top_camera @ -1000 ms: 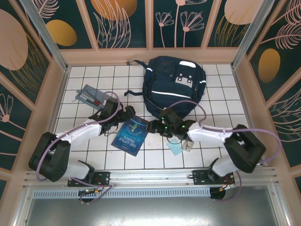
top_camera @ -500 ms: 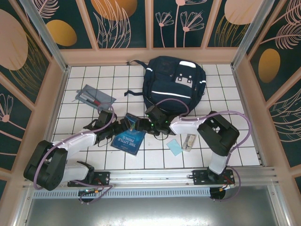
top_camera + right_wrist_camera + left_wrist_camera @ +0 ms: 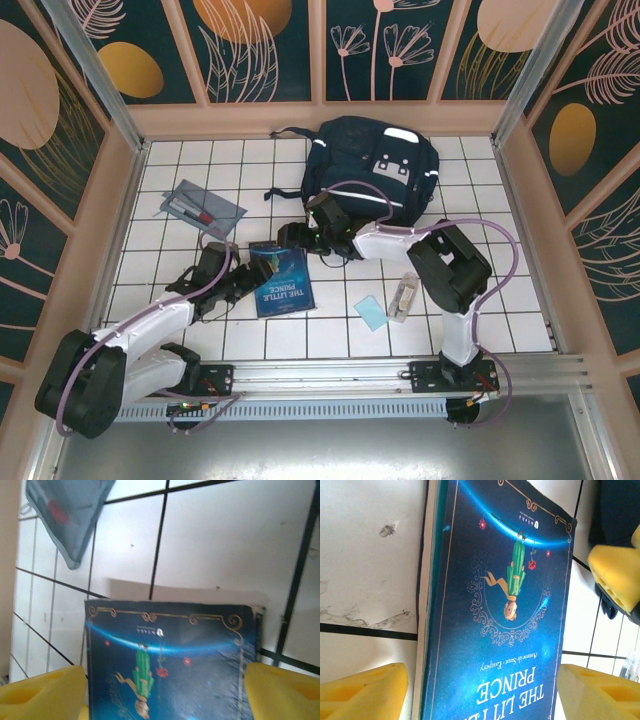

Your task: Pack the student bag

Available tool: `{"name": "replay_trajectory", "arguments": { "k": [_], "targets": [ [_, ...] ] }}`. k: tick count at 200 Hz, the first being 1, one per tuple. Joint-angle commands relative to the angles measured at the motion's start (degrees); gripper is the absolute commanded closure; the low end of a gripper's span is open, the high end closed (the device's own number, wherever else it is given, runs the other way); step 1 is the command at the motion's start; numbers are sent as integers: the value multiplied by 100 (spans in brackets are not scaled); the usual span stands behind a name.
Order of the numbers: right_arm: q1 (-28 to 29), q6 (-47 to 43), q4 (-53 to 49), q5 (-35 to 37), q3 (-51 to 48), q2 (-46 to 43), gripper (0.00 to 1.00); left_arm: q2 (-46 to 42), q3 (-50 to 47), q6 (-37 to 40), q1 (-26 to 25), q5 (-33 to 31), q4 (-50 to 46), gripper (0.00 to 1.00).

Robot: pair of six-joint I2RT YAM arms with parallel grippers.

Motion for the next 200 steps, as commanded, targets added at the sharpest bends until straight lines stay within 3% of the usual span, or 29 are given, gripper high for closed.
{"name": "replay_trajectory", "arguments": {
  "k": [1, 35, 71, 131, 200],
  "targets": [
    [16, -391, -668, 11, -327, -506, 17, 81, -101, -20, -6, -224, -177, 26],
    [413, -113, -951, 272, -807, -889, 19, 615, 21, 100, -7, -128, -24, 38],
    [717, 202, -445, 130, -1213, -847, 26, 786, -160, 161, -7, -463, 205, 52],
    [931, 356, -5, -23, -1286, -766, 26, 1324, -424, 134, -7, -213, 749, 72],
    [933, 302, 471, -757, -1150, -1322, 29, 1483, -608, -57, -16, -261, 1070, 73]
  ]
}}
